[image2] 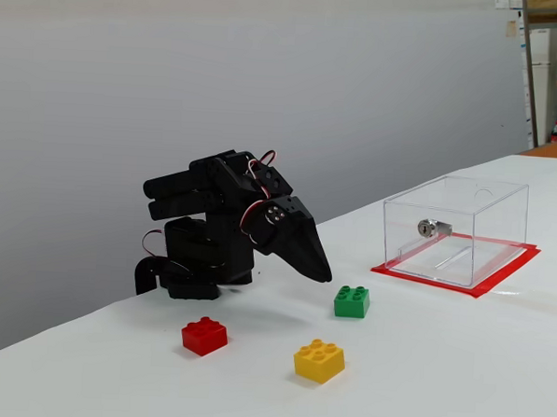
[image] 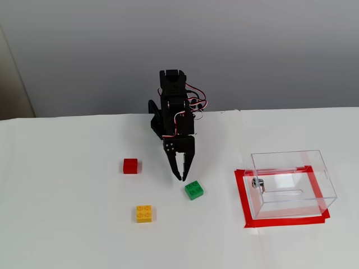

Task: Pick the yellow lego brick and place it into the transparent box

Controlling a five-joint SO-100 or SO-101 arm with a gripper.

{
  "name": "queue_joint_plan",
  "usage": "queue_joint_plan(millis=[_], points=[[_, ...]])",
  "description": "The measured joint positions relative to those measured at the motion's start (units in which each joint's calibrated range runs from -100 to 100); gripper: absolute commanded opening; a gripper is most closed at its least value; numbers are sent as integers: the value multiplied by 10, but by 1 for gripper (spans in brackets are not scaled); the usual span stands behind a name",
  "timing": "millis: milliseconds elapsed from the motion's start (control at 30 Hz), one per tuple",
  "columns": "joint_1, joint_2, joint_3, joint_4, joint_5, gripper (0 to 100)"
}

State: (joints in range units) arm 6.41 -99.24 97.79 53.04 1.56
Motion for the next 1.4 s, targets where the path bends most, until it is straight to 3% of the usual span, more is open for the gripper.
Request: queue_joint_plan(millis=[333,767,967,1167,1400], points=[[-1,0,-10,0,-1,2],[-9,0,-146,-1,-1,2],[-7,32,-231,57,-1,2],[50,169,-352,129,-1,2],[158,297,-432,141,-1,3]])
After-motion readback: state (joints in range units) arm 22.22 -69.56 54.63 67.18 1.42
